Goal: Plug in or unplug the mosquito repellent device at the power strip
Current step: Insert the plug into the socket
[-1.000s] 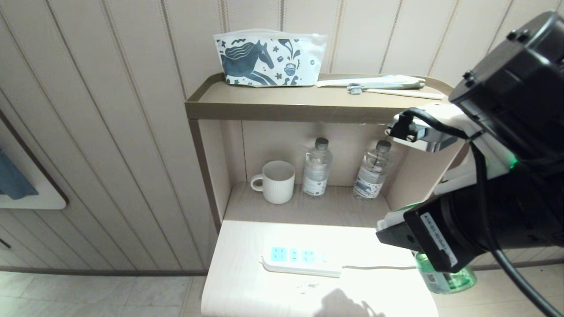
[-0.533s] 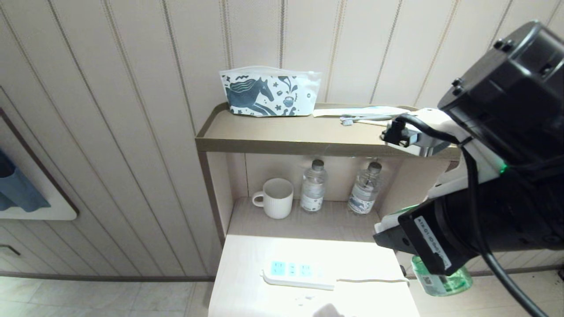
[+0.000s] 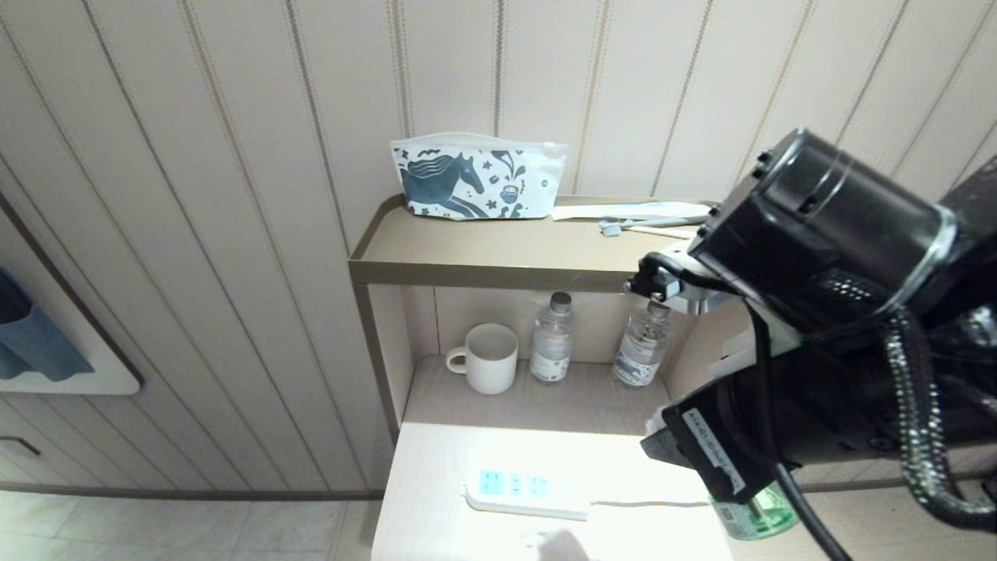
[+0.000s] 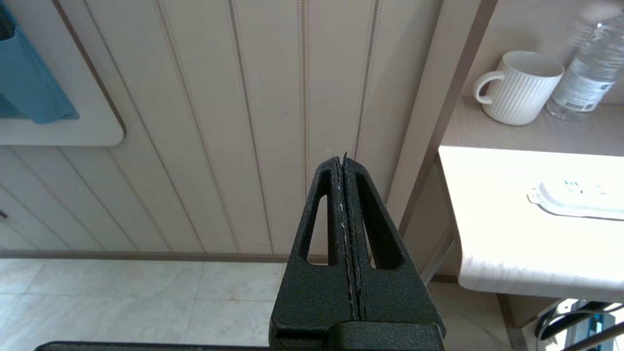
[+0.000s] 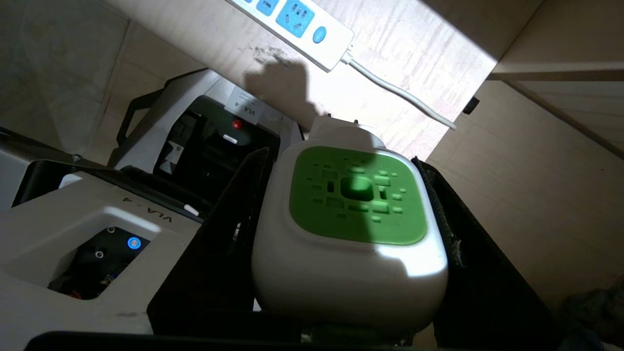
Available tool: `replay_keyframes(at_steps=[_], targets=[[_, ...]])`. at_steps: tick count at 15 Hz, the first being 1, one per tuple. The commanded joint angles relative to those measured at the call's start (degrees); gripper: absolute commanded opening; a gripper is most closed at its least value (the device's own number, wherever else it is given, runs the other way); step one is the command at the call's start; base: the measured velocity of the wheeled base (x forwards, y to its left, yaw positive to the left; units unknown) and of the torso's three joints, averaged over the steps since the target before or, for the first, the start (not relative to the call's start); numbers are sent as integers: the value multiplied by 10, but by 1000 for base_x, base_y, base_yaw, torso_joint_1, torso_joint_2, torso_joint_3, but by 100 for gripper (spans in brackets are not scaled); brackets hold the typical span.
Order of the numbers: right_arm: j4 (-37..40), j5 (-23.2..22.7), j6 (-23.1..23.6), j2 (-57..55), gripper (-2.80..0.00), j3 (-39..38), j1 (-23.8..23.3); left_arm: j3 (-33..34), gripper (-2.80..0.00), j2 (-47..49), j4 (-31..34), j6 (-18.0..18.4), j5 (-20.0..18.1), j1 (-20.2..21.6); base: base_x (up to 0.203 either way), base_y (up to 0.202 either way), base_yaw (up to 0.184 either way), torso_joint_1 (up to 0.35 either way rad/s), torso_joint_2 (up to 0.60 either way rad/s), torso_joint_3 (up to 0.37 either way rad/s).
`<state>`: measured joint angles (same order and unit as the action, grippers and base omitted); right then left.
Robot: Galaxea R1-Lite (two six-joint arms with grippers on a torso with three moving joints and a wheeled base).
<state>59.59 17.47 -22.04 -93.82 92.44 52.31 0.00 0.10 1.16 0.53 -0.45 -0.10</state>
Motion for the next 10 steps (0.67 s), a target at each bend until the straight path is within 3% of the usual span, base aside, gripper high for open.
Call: replay_keyframes(at_steps=[1, 4, 8, 10], targets=[[4, -5, -16, -42, -280, 1, -1, 0, -280, 0, 0, 0, 0, 0, 0, 0, 0, 0, 0, 0], [-6, -36, -66, -84, -280, 11, -3, 0, -280, 1, 0, 0, 0, 0, 0, 0, 0, 0, 0, 0], [-54, -164, -102, -133, -280, 40, -67, 0, -280, 1, 0, 0, 0, 0, 0, 0, 0, 0, 0, 0], [-54, -198, -110, -153, -280, 50, -88, 0, -280, 1, 0, 0, 0, 0, 0, 0, 0, 0, 0, 0]])
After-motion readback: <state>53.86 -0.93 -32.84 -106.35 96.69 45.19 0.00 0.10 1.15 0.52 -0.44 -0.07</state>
